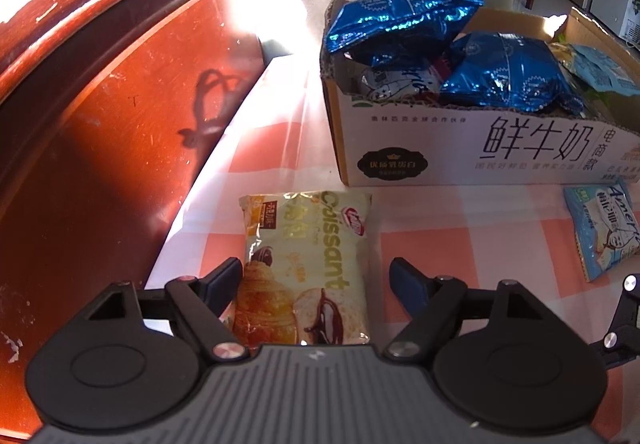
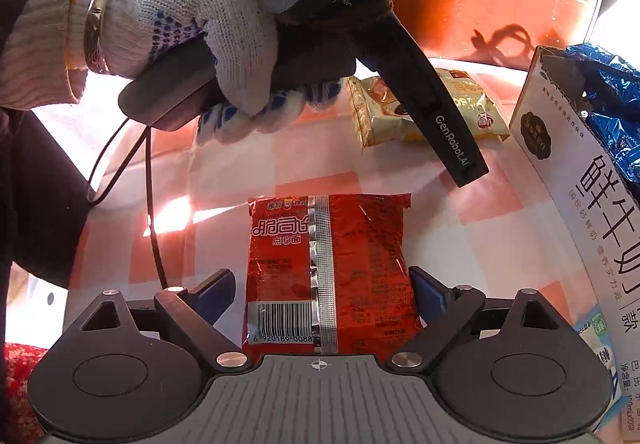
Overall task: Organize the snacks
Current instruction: 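Close left gripper on the croissant packet while right gripper lowers onto the red packet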
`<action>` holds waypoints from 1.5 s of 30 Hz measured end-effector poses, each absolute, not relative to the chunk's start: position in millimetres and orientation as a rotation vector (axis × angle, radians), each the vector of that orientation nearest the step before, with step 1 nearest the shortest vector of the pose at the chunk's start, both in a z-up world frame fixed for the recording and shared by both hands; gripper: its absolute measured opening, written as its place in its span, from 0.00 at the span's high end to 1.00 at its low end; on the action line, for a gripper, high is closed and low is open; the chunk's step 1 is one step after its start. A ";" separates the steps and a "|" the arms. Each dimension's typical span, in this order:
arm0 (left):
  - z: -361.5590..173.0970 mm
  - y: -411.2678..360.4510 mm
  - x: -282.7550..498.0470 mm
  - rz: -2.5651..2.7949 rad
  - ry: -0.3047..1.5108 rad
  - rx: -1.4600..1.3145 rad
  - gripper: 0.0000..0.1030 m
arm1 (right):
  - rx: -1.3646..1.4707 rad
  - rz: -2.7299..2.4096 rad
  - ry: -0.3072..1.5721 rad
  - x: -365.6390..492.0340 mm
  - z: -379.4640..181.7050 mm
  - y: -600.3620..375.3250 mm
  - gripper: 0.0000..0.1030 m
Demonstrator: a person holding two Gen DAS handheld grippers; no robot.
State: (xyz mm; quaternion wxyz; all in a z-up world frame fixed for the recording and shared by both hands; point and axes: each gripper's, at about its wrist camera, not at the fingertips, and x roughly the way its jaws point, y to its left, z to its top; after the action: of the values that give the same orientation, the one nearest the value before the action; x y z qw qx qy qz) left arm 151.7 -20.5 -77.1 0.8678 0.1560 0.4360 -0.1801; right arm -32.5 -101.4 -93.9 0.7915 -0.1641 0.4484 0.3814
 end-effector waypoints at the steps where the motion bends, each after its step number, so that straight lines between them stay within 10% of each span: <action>1: -76.6 -20.0 148.9 -0.385 0.911 0.323 0.35 | -0.345 0.810 0.963 -32.4 -93.0 -103.5 0.19; 4: -73.4 -18.6 136.7 -0.388 0.909 0.338 0.41 | -0.279 0.733 0.979 -25.1 -88.5 -119.7 0.31; 19: -65.4 -21.3 73.4 -0.397 0.933 0.364 0.43 | -0.006 0.271 1.032 -33.3 -86.3 -183.8 0.31; 30: -73.6 -19.7 87.2 -0.378 0.894 0.364 0.01 | -0.035 0.264 1.028 -21.2 -94.5 -170.3 0.16; 45: -76.6 -15.8 93.0 -0.402 0.976 0.255 0.00 | -0.047 0.234 1.024 -24.5 -93.9 -172.8 0.15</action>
State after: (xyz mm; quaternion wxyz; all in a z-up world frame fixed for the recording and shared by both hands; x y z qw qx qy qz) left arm 93.0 -15.8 -76.6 0.8561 0.1211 0.4646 -0.1911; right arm -24.5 -172.8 -93.9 0.8650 -0.0225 0.4886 0.1119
